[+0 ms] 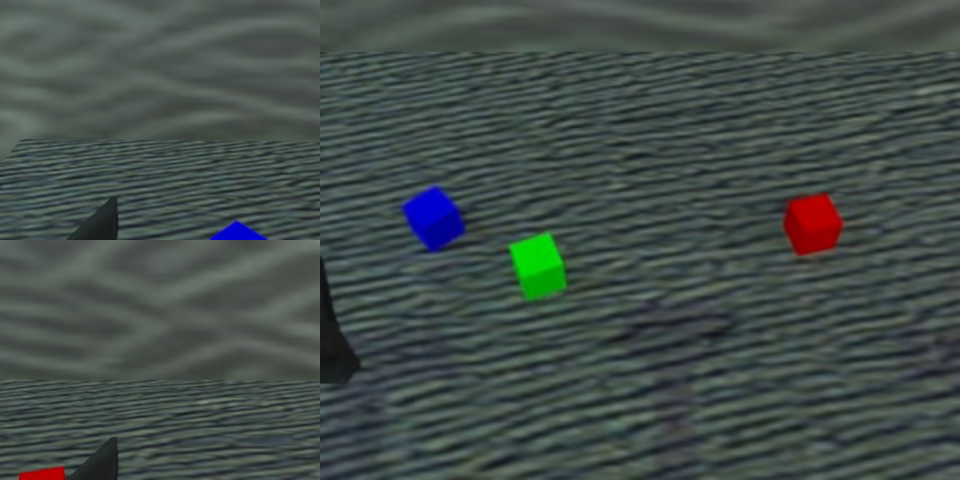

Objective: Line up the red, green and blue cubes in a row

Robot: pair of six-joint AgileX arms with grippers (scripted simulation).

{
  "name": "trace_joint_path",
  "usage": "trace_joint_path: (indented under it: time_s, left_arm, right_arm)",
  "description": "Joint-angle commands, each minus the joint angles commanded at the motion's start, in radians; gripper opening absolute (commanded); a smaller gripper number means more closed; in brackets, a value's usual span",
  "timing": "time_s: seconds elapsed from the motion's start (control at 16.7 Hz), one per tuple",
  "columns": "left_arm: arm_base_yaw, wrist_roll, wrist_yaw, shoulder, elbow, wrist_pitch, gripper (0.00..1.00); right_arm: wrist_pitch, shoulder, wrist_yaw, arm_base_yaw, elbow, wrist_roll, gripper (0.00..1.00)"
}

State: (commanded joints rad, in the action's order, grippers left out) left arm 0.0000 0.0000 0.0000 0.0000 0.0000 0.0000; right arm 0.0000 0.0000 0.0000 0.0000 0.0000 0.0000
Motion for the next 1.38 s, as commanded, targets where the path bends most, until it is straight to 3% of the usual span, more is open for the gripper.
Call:
trace_joint_path:
  time_s: [0.3, 0.54, 1.38]
  left_arm:
    - [0.000, 0.000, 0.000, 0.000, 0.000, 0.000, 1.00]
    - [0.000, 0.000, 0.000, 0.000, 0.000, 0.000, 1.00]
    - [0.000, 0.000, 0.000, 0.000, 0.000, 0.000, 1.00]
  right_arm:
    - [-0.041, 0.061, -0.002, 0.012, 0.061, 0.002, 1.00]
    - [-0.178, 0.289, -0.002, 0.047, 0.286, 0.011, 1.00]
    - [-0.968, 1.808, 0.008, 0.232, 1.557, 0.047, 1.00]
